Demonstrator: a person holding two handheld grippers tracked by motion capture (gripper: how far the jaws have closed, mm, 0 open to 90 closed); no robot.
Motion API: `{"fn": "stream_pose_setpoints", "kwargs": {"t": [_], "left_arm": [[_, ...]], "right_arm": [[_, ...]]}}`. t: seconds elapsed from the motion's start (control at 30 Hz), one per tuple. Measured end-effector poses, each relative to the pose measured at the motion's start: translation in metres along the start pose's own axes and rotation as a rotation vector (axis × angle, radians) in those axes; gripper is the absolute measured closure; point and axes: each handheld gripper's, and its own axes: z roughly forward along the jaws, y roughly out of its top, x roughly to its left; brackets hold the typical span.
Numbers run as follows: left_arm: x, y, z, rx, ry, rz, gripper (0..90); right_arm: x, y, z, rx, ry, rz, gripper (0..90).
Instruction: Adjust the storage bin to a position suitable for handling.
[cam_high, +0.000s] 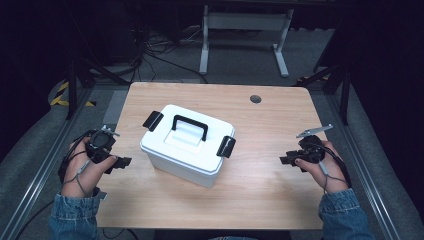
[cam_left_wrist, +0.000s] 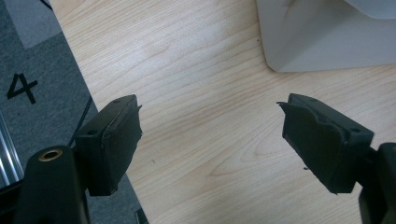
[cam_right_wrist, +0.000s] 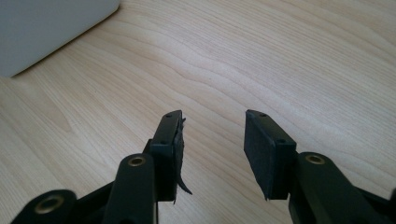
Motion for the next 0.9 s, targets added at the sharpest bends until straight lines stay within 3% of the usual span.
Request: {"fn": "stream_pose_setpoints", "kwargs": {"t": [0.2, 0.57, 0.73, 0.9], "left_arm": [[0.002, 0.002, -0.003, -0.025, 0.005, -0.004, 20.3], [0.001, 0.004, -0.004, -0.028, -0.007, 0.006, 21.0], [0.000, 0.004, -0.004, -0.027, -0.014, 0.017, 21.3], [0.000, 0.005, -0.004, -0.026, -0.017, 0.019, 21.4]], "right_arm": [[0.003, -0.001, 0.000, -0.016, 0.007, -0.015, 56.6], [0.009, 0.003, 0.003, -0.010, 0.020, -0.047, 56.5], [0.018, 0.012, 0.003, 0.000, 0.048, -0.090, 56.7], [0.026, 0.024, -0.006, -0.030, 0.073, -0.116, 57.7]]}}
